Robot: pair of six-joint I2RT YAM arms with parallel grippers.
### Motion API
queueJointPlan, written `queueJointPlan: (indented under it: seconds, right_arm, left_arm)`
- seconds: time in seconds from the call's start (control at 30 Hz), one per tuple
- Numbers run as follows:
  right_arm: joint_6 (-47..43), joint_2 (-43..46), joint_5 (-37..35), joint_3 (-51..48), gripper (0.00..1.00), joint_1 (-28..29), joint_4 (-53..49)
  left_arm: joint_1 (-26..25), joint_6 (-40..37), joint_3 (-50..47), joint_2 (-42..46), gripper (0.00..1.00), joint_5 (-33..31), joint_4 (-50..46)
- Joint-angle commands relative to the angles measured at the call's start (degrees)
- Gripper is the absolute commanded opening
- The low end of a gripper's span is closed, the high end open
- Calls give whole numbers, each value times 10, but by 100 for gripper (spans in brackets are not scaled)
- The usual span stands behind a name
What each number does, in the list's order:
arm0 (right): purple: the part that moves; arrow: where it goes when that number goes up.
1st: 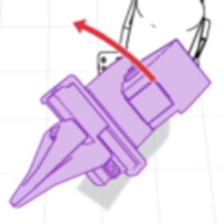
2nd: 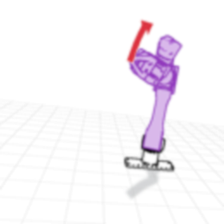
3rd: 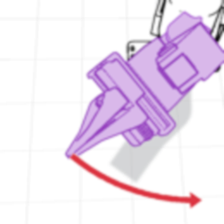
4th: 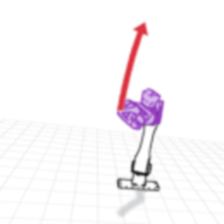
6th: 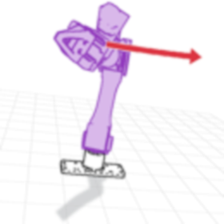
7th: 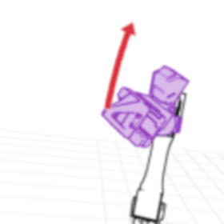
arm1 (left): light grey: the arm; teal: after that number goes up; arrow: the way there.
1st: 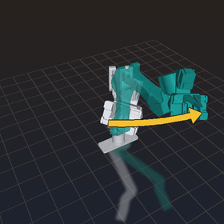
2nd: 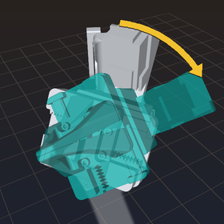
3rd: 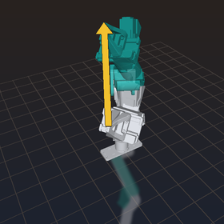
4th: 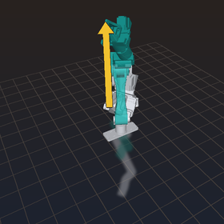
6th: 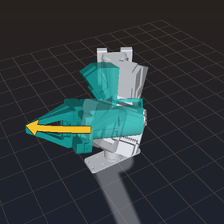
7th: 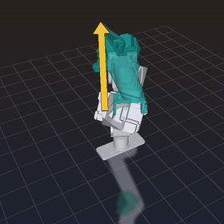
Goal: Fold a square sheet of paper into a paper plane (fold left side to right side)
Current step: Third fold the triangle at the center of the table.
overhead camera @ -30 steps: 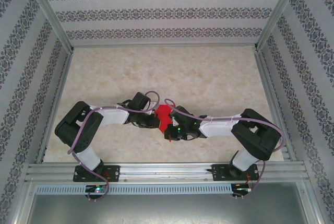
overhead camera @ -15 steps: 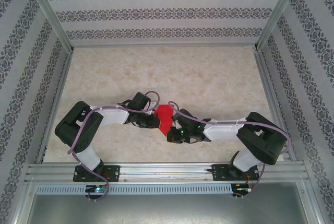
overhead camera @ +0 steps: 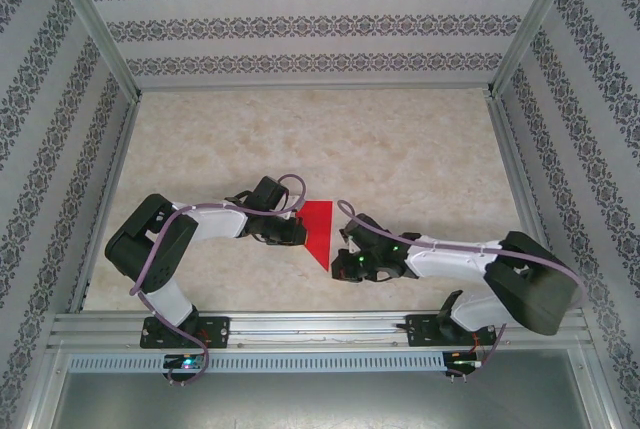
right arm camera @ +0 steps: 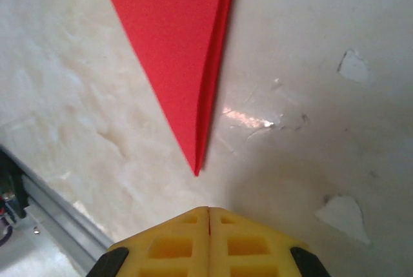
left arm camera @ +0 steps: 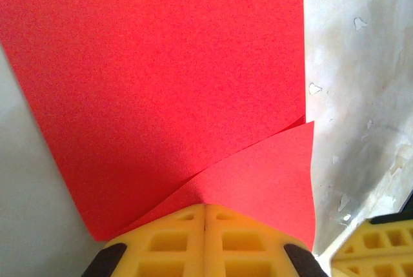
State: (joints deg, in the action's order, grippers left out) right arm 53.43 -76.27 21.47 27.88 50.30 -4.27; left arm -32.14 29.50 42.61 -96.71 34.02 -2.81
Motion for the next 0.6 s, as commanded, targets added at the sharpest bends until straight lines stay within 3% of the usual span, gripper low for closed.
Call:
queueJointPlan:
  seconds: [0.0,0.17,0.33,0.47,0.57]
  right_arm:
    - [-24,44,-19,2,0,-17,-43]
    - [-50,76,-45,4,11,-40,-45]
    - [-88,73,-76,17,31,-51,-30]
    - [-128,58,-90,29,43,-55,-9]
    - [-149,44,-79,23,51,-65,40]
  left_arm:
    - [0,20,-17,-11,0,-58,-33]
    - [-2,45,-22,1,2,-46,-9]
    - [-2,53,-18,41,14,-40,17]
    - [3,41,-3,86,29,-52,14]
    - [15,29,3,114,33,-64,7]
